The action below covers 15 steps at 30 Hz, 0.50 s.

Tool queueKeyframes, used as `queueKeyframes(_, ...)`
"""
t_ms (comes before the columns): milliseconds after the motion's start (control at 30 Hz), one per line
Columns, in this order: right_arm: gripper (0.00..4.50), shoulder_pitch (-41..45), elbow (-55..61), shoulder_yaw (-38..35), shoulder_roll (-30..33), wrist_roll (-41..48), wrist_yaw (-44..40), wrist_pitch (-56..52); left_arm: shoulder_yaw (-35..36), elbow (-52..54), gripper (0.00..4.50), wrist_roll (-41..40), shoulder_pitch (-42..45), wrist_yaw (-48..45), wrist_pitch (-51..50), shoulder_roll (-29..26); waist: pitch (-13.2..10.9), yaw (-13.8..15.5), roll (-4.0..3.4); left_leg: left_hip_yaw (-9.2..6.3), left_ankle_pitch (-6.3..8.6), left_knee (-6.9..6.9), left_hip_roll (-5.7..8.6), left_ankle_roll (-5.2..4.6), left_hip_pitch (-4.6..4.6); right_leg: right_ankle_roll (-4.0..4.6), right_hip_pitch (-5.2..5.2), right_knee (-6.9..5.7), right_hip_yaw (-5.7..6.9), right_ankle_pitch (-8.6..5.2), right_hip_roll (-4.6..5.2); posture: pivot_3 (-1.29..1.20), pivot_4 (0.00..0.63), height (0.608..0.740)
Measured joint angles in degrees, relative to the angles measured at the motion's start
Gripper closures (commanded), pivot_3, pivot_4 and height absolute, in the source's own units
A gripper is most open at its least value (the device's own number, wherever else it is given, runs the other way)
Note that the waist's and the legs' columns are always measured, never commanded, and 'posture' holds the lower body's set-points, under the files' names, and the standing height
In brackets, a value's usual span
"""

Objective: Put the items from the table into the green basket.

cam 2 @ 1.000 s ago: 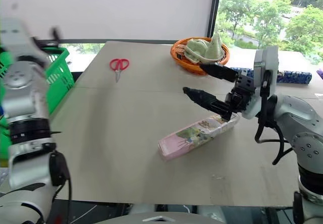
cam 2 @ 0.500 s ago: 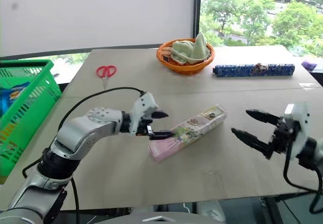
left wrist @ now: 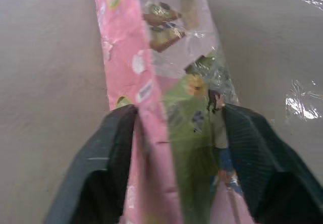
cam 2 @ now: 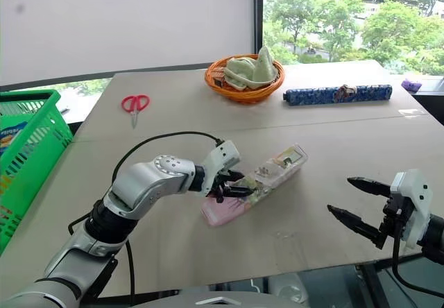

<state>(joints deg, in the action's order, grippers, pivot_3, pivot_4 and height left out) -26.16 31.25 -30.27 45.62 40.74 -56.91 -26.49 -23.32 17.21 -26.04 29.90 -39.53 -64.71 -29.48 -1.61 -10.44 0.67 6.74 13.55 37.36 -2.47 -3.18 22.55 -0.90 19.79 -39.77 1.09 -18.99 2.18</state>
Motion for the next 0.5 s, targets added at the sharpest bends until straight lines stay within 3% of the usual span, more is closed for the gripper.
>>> queueKeyframes(100,0.0,0.8,0.07,0.01,0.0,0.02,-0.02,0.0,0.6,0.01,4.43,0.22,0.0,1.07,-0.65,0.39,0.01,0.04,0.01,0.0,0.0,0.0,0.0,0.0,0.0,0.0,0.0,0.0,0.0,0.0,0.01,-0.33,0.0,0.74)
queueKeyframes(367,0.0,9.03,0.05,1.88,-0.13,3.4,1.22,-1.45,4.58,-5.3,4.43,3.82,0.82,5.25,5.77,3.46,-0.03,0.21,0.04,-0.01,0.0,0.01,0.04,-0.01,0.01,0.0,0.0,-0.01,0.0,0.01,0.03,-0.29,0.0,0.74)
queueKeyframes(500,0.0,19.75,2.76,5.69,-1.07,11.0,5.04,-4.8,12.69,-14.1,4.43,8.35,10.03,12.7,14.94,5.08,-0.4,0.12,0.14,-0.03,-0.01,0.04,0.04,-0.02,0.14,-0.01,0.12,-0.05,0.0,0.02,0.01,-0.27,0.0,0.74)
